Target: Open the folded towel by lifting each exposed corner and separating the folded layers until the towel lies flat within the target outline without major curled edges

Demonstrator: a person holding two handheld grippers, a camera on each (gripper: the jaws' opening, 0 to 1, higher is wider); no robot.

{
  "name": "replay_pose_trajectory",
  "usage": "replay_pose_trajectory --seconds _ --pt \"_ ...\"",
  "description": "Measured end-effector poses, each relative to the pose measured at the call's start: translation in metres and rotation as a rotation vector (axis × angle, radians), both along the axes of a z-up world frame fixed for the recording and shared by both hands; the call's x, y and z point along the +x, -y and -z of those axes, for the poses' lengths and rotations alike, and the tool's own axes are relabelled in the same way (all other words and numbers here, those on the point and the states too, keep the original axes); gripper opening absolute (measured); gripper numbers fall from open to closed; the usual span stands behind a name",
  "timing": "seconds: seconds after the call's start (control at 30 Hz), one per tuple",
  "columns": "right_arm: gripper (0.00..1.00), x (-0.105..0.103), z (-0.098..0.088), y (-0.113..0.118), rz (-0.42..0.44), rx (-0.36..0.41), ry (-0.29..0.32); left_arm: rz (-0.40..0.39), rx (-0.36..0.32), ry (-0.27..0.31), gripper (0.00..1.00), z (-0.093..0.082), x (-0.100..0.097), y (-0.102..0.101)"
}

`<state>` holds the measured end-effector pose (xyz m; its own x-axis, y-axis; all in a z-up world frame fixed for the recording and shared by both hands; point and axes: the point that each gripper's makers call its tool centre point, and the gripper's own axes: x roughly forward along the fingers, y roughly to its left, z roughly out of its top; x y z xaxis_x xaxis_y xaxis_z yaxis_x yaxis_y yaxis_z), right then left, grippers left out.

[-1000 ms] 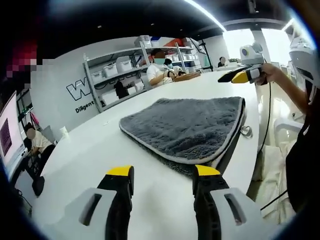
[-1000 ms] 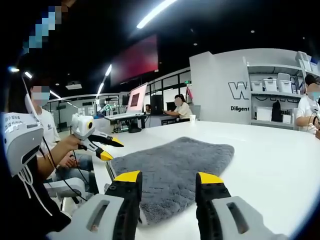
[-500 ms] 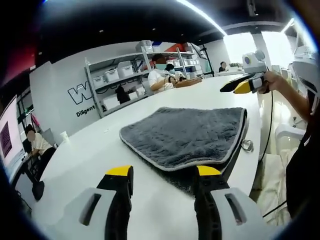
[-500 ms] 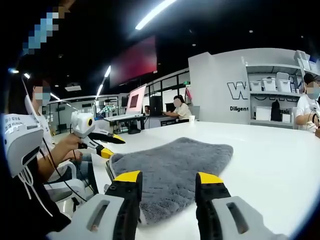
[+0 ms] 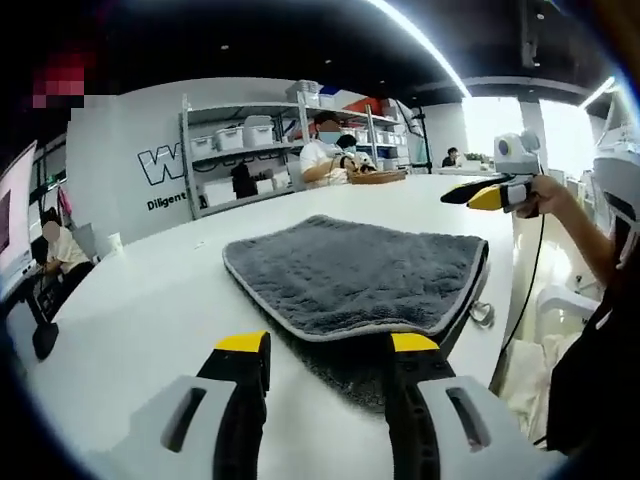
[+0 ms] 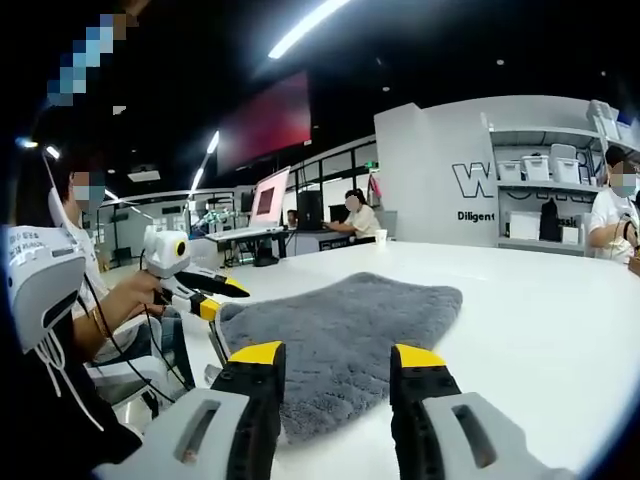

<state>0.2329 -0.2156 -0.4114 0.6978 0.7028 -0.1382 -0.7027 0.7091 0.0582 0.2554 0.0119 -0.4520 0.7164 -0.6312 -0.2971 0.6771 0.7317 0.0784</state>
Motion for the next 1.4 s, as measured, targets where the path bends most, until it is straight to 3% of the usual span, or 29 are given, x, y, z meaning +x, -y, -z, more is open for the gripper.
replay_pose_trajectory --seconds 0.07,0.27,0.4,0.67,0.93,1.13,1.4 --pt "0.38 0.0 0.001 0.0 -0.001 0.001 -0.003 0.011 -0.045 -0.02 0.43 -0.001 -0.002 0.003" --pt "0.37 0.002 0.0 0.001 0.006 0.003 -0.002 0.018 -0.051 -0.009 0.41 -0.002 -0.003 0.006" --pt "0.37 0.003 0.0 0.001 0.002 -0.001 -0.001 0.035 -0.108 -0.036 0.43 -0.003 -0.005 0.012" --pt "0.36 0.004 -0.001 0.003 0.011 0.004 -0.004 0.058 -0.142 -0.068 0.49 0.0 -0.008 0.02" --pt "0.36 0.004 0.002 0.005 0.015 0.005 -0.013 0.069 -0.225 -0.101 0.5 -0.003 -0.01 0.027" --pt "0.36 0.004 0.002 0.007 0.019 0.007 -0.013 0.099 -0.249 -0.122 0.58 -0.002 -0.015 0.036" --pt "0.36 0.005 0.004 0.009 0.021 0.009 -0.019 0.091 -0.286 -0.125 0.56 -0.006 -0.014 0.039"
